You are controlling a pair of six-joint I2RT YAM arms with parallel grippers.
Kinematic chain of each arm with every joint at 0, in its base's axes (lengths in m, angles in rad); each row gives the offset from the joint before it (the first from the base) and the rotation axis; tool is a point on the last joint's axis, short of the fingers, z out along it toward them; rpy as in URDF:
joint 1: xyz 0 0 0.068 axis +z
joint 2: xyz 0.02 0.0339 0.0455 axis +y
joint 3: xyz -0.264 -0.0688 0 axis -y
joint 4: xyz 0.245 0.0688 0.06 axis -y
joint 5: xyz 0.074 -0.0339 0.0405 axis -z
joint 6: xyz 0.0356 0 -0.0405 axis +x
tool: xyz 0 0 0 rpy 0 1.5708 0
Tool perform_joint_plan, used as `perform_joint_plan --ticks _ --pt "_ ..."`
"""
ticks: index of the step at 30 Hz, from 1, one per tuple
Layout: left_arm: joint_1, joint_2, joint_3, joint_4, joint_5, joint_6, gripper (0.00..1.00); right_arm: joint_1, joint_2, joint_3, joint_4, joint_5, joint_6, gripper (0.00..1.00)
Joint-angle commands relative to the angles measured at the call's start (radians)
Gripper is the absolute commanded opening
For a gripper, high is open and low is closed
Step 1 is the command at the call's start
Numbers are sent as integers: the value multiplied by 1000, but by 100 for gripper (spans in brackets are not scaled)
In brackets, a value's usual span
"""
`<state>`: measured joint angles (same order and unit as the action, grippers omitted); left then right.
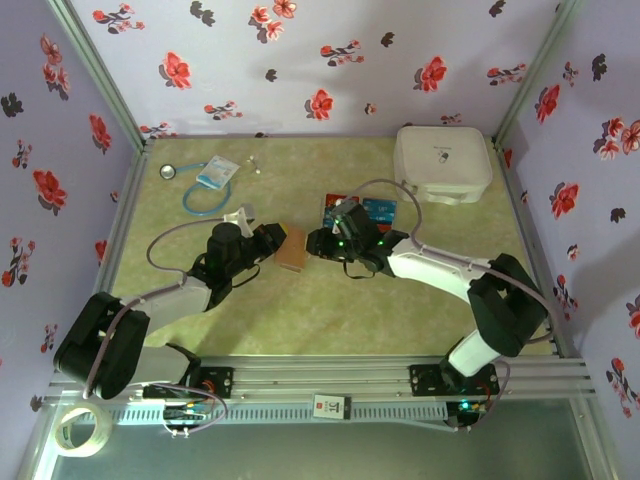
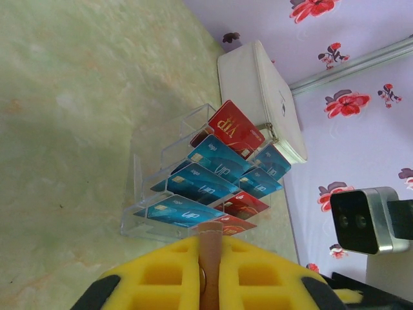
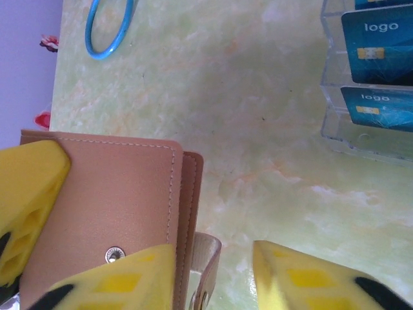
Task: Put the credit cards into the card holder
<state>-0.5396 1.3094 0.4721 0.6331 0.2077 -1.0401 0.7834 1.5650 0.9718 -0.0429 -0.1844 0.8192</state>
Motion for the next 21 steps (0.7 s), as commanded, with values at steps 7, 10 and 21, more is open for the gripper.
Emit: perform_joint_plan --ticks 7,10,21 --pt "-5 8 -3 10 -14 33 6 -19 -29 -14 24 -1 -10 0" --pt "-3 30 -23 14 -14 45 21 -21 -78 -16 -4 -3 -18 0" --pt "-7 210 -75 212 56 2 48 9 -106 7 24 -82 37 0"
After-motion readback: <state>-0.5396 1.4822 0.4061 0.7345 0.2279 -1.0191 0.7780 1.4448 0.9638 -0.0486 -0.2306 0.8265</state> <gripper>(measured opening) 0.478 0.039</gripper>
